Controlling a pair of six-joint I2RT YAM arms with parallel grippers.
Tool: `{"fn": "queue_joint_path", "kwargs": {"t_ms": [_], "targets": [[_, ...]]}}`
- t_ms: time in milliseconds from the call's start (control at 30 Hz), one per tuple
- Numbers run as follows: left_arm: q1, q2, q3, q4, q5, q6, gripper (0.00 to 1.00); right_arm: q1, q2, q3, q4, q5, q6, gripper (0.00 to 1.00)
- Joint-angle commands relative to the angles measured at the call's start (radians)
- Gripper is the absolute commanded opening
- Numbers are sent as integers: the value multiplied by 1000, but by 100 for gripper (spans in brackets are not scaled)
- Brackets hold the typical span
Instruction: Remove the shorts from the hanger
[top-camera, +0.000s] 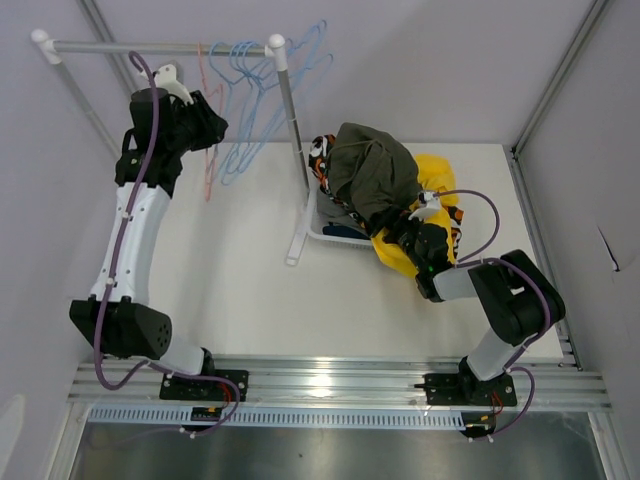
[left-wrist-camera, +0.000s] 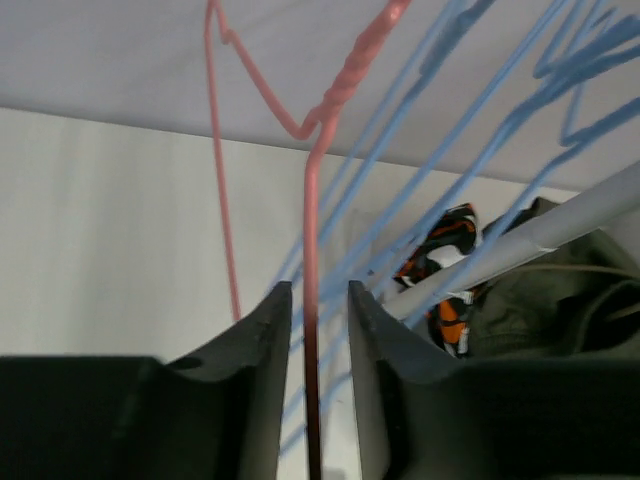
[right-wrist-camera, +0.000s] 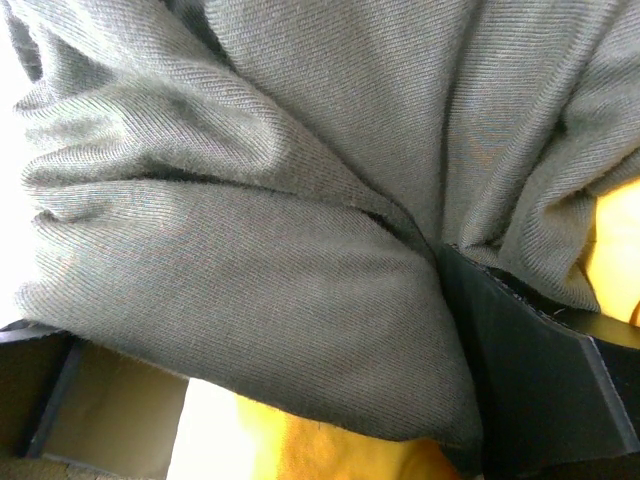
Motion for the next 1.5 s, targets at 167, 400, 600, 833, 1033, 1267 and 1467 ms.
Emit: {"fn": "queue_joint_path", "kwargs": {"t_ms": [167, 400, 600, 833, 1033, 1267, 1467], "targets": [[4, -173, 34, -57, -1, 17, 91, 54, 11, 0, -301, -44, 1, 99], [5, -322, 33, -133, -13, 62, 99, 85, -260, 87, -634, 84, -87, 99], [4, -540, -131, -124, -10, 34, 99, 151, -541, 257, -950, 230, -181, 99], [4, -747, -351, -108, -2, 11, 99, 240, -768, 391, -1269, 385, -149, 99], [4, -969, -611, -127, -1, -3, 99, 364, -1050, 356, -1523, 333, -86, 100], [4, -1178, -760, -229, -39, 13, 99, 389, -1303, 337, -1680, 257, -34, 99], [-2, -1215, -797, -286, -86, 20, 99, 389, -1413, 349, -1671, 257, -77, 99]]}}
